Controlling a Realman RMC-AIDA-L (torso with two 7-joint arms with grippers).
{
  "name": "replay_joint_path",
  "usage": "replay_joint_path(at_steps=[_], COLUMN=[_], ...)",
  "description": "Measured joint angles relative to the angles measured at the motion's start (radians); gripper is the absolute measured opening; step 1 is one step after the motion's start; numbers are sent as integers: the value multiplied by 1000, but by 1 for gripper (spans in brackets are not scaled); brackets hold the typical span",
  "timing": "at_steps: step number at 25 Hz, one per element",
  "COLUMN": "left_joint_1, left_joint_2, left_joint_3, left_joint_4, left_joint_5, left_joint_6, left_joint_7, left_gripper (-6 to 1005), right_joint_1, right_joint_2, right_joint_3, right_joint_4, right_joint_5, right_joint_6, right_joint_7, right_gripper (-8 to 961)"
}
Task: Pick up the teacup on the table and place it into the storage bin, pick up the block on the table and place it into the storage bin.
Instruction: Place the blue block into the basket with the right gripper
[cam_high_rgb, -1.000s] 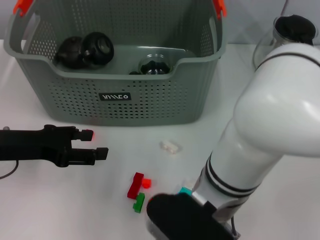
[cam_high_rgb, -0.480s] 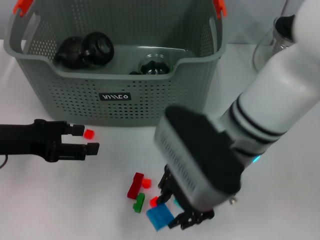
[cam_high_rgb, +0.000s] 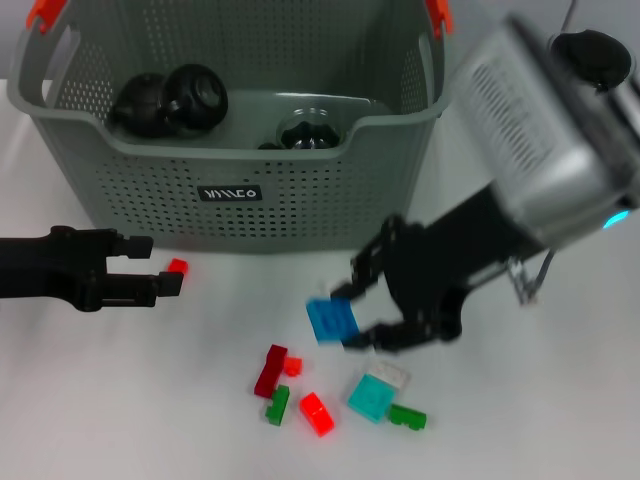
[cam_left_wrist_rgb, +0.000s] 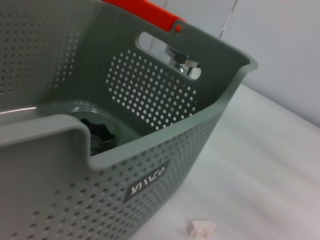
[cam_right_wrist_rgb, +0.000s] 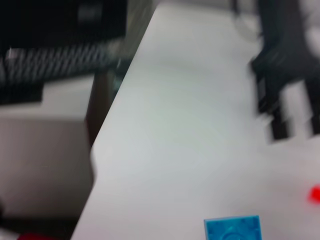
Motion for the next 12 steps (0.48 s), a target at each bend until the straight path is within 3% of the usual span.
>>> replay_joint_path(at_steps=[5, 12], left_joint_1=[3, 6], left_joint_2=[-5, -17], left_joint_3=[12, 45], left_joint_4=[0, -4], left_joint_5=[1, 1], left_joint_6=[0, 29], left_joint_7=[5, 52], left_gripper=[785, 785], right_joint_1=[32, 128], right_joint_2=[-2, -3], right_joint_3=[151, 248], right_joint_4=[-24, 4], right_joint_5=[74, 90], right_joint_6=[-5, 122], right_joint_7=[-2, 43], right_gripper=[436, 434])
